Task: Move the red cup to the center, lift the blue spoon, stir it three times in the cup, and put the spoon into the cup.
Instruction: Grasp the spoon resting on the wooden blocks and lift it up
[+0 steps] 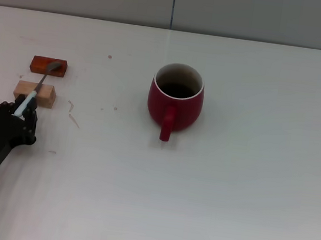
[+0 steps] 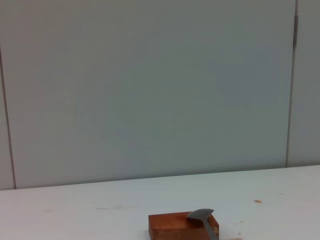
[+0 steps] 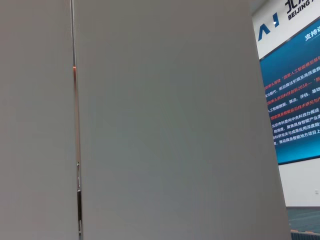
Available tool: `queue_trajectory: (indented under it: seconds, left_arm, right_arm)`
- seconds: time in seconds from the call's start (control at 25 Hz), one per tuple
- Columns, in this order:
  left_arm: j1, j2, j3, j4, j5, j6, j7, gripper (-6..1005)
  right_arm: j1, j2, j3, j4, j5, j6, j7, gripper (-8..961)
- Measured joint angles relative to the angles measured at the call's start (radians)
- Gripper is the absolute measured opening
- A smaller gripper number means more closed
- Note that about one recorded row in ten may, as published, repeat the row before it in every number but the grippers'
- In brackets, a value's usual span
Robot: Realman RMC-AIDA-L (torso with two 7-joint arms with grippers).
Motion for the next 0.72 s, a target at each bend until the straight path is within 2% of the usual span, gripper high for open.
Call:
queue_trajectory:
  seconds: [0.16,0.52,0.64,0.72]
  left_arm:
    - [-0.007,-0.001,-0.009,0.004,-0.001,-0.006,0.003,170]
    - [-0.007,0.004,0.004,-0.012,0.007,0.020,0.009,170]
    - [-0.002,0.019,0.012,-0.054,0.009,0.035,0.032,170]
    - [0.006,0.045,0.012,-0.114,0.023,0.020,0.060,170]
  right_arm:
    - [-0.002,0.000,0.000,-0.001,0.000,-0.009,0.000,765]
    - [-0.004,0.000,0.000,-0.001,0.000,-0.012,0.000,765]
    - [-0.004,0.000,0.000,0.000,0.000,-0.013,0.000,765]
    - [-0.004,0.000,0.000,0.000,0.000,-0.016,0.000,764]
